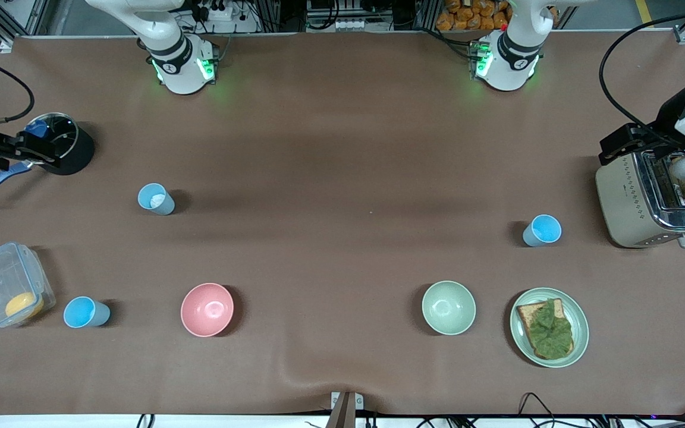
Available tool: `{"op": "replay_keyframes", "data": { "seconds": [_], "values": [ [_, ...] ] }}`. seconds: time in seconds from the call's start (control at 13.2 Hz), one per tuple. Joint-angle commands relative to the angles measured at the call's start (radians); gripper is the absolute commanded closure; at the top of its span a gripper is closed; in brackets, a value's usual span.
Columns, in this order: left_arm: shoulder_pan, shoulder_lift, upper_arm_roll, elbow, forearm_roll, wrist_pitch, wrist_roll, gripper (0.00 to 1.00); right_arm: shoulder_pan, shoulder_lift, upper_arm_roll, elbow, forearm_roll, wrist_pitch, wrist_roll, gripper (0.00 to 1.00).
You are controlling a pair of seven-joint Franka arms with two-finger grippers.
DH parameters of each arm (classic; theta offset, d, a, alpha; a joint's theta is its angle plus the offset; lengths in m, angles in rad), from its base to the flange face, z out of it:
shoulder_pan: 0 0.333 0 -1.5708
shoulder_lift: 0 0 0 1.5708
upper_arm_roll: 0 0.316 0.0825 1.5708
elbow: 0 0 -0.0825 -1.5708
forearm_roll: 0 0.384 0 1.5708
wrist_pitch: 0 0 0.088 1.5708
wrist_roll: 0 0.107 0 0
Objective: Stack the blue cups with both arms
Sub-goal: 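Lower the left gripper over the blue cup beside the toaster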
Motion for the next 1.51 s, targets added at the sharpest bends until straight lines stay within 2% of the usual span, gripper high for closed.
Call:
{"op": "replay_keyframes", "data": {
  "seconds": [0.0, 0.23, 0.38, 0.53, 0.76, 0.98, 1.44],
  "values": [
    [0.007, -0.021, -0.013, -0.007, 0.022, -0.017, 0.018, 0.0, -0.013, 0.018, 0.021, 0.039, 0.006, -0.025, 0.06, 0.0],
    [0.012, -0.009, -0.01, -0.008, 0.03, -0.017, 0.017, 0.0, 0.01, 0.015, 0.019, 0.039, 0.003, -0.025, 0.06, 0.0],
    [0.016, 0.017, -0.011, -0.066, 0.03, 0.02, 0.009, 0.0, 0.005, 0.016, 0.019, 0.037, 0.001, -0.022, 0.057, 0.0],
    [0.038, 0.008, -0.01, -0.187, 0.038, 0.137, 0.017, 0.0, 0.007, 0.016, 0.022, 0.039, 0.003, -0.023, 0.058, 0.0],
    [0.042, 0.011, -0.01, -0.324, 0.096, 0.26, 0.014, 0.0, 0.01, 0.012, 0.024, 0.037, -0.003, -0.026, 0.055, 0.0],
    [0.087, 0.018, -0.011, -0.456, 0.099, 0.42, 0.014, 0.0, 0.013, 0.013, 0.024, 0.033, -0.011, -0.025, 0.048, 0.0],
    [0.157, 0.093, -0.013, -0.668, 0.101, 0.739, 0.02, 0.0, 0.004, 0.019, 0.022, 0.022, -0.031, -0.037, 0.049, 0.0]
  ]
}}
